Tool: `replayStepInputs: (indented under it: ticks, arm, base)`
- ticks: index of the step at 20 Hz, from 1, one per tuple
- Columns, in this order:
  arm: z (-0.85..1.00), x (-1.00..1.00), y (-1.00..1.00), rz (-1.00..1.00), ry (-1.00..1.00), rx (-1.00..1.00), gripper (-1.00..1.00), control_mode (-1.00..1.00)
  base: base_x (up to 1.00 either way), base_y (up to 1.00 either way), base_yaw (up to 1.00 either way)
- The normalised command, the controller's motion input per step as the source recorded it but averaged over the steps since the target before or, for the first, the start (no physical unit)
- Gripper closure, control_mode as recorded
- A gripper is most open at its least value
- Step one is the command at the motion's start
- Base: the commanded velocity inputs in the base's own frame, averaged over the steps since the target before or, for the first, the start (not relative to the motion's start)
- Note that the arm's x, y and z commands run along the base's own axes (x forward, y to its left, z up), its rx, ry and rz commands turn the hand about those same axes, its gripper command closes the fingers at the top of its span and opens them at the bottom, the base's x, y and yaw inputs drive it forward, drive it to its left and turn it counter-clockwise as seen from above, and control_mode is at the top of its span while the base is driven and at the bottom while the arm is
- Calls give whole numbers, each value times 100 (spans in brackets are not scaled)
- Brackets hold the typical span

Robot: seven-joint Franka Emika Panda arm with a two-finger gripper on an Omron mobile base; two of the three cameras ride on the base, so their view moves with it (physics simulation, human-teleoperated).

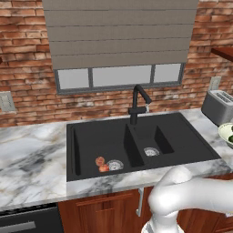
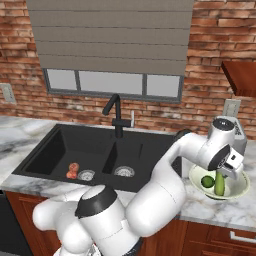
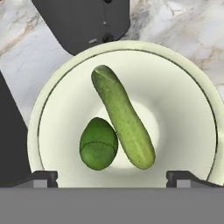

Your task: There is a mixed pile of frozen fruits and vegetables on the counter. Locate all the frozen vegetables and place the items in a bowl on the counter. Take all the frozen fruits and defrost them in a running sink.

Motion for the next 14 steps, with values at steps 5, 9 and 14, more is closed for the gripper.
replayStepInputs:
  ticks: [5, 9, 14]
  arm:
    - [40, -32, 25, -4, -5, -3, -100, -100]
    - [46, -31, 33, -4, -5, -5, -100, -100]
    - [45, -24, 38, -3, -1, -7, -100, -100]
  base:
    - [0, 0, 0]
    - [0, 0, 0]
    - [0, 0, 0]
